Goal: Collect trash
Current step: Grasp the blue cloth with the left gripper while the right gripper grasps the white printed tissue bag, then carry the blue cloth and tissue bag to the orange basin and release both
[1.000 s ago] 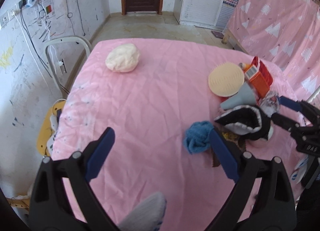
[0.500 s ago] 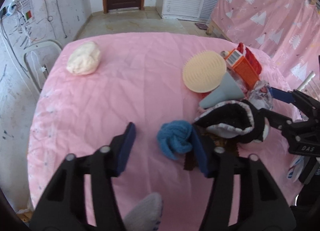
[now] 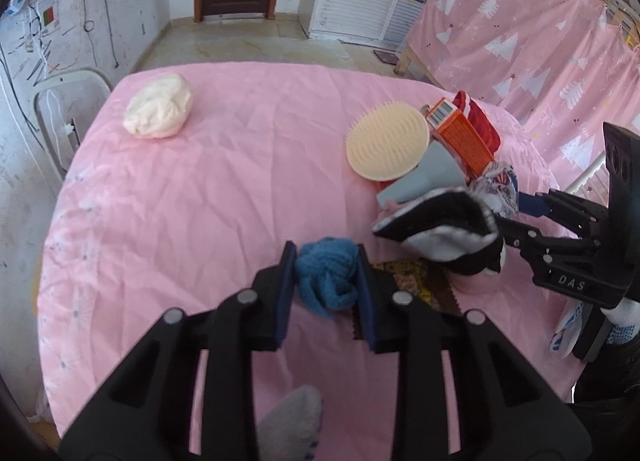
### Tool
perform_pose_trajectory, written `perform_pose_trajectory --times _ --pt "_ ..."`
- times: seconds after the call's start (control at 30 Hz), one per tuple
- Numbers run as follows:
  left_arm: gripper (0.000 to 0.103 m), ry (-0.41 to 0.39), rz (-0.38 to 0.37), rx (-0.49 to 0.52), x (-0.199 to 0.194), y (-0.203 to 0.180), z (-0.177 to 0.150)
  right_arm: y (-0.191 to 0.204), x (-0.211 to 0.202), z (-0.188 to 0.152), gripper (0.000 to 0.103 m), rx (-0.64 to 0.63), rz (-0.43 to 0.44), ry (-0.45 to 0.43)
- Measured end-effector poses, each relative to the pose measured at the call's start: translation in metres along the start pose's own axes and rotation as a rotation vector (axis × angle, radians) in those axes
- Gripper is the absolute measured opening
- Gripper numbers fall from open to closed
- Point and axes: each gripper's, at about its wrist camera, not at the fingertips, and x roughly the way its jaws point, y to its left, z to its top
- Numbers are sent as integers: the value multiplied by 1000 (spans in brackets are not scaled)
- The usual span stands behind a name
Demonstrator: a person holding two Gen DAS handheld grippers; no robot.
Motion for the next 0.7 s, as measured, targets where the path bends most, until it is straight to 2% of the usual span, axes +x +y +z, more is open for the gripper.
perform_pose_trajectory --times 0.07,0.27,0.57,0.7 --pt "27 -16 17 -3 -7 1 0 0 -4 -1 33 3 6 -11" --pt "27 -70 51 -25 -30 3 6 1 -28 -2 33 8 22 -79" --pt "27 -163 61 -28 -64 -8 21 -17 -65 -8 33 43 26 -169" --pt "27 -179 51 -49 -70 -9 30 -29 -77 -13 33 71 14 -195"
